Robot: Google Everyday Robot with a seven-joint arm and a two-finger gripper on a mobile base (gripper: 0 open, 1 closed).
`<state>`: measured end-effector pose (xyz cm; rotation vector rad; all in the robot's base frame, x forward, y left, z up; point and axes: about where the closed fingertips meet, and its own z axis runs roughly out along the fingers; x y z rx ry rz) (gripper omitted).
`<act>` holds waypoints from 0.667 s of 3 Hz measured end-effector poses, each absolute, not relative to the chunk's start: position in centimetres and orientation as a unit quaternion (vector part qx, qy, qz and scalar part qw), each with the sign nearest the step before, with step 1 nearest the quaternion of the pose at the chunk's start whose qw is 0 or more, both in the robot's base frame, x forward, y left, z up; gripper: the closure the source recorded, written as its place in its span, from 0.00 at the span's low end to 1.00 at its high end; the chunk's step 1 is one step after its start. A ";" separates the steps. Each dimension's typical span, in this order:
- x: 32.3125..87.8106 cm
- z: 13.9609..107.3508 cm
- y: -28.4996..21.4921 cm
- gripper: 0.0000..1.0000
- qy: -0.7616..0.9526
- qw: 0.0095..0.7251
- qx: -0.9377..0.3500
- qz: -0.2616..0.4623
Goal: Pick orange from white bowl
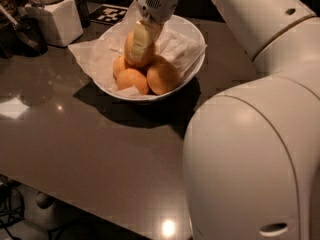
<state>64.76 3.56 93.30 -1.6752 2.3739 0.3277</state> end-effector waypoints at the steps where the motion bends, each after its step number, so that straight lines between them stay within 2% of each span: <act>1: 64.8 93.3 3.6 0.82 0.807 0.109 -0.570 0.111; 2: 64.8 93.3 3.6 0.58 0.807 0.109 -0.570 0.111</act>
Offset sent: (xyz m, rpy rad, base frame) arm 0.0000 0.0000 0.0000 0.0000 0.0000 0.0000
